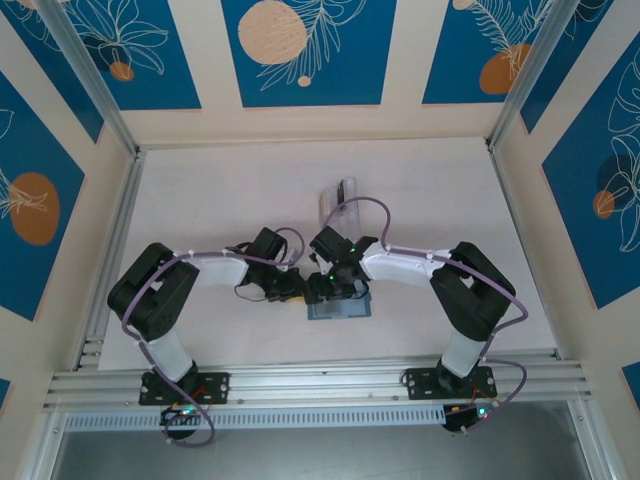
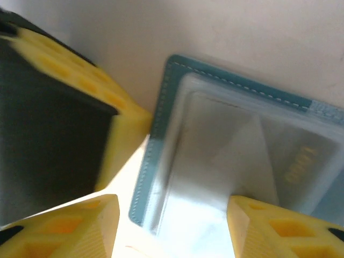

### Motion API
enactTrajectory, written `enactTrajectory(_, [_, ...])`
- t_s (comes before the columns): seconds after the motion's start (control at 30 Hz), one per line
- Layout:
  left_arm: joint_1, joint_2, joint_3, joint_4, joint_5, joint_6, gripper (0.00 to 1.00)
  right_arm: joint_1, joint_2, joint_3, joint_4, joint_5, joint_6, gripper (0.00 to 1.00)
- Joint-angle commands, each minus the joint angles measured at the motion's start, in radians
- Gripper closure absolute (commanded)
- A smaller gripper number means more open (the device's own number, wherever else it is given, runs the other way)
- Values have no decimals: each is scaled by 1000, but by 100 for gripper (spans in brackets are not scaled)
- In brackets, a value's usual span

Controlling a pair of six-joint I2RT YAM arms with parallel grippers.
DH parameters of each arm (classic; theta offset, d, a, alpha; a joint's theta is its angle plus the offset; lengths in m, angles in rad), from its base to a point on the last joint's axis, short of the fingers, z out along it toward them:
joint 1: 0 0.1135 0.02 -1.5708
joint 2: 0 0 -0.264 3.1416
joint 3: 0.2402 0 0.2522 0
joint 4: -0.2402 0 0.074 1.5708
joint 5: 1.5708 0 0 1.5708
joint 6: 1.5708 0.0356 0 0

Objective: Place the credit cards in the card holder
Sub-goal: Flip over the card slot in the card holder.

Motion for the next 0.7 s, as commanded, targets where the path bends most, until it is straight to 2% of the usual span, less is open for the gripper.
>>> enactTrajectory(0.0, [-40, 81, -38, 114, 21, -21, 88, -10, 16, -27, 39, -60, 28, 43])
enactTrajectory(0.43, [-36, 75, -43, 124, 28, -27, 87, -55, 29, -42, 124, -152, 56, 41])
enactTrajectory(0.67, [-34, 66, -45, 110, 22, -21, 86, -56, -13, -22, 92, -138, 53, 41])
